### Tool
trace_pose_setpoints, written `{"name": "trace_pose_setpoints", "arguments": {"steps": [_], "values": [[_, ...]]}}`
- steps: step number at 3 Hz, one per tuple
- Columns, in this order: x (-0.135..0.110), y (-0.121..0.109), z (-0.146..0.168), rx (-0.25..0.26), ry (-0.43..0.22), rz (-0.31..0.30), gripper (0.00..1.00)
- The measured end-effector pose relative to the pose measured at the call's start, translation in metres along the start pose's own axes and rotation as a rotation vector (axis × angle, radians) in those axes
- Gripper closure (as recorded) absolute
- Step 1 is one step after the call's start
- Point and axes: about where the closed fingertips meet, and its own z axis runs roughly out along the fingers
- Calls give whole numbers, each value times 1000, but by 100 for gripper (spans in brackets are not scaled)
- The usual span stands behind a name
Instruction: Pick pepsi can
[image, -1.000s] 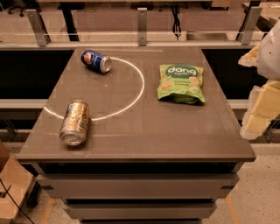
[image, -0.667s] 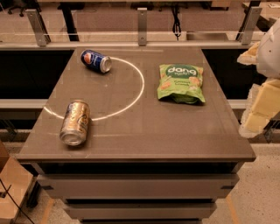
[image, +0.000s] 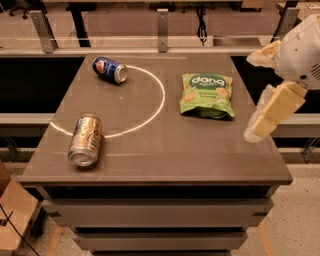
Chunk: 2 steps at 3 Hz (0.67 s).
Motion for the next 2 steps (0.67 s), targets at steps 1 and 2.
{"name": "trace_pose_setpoints", "arguments": {"steps": [1,2], "values": [[-41,-12,27,-44,-192,-7,0],[-41,-12,27,-44,-192,-7,0]]}}
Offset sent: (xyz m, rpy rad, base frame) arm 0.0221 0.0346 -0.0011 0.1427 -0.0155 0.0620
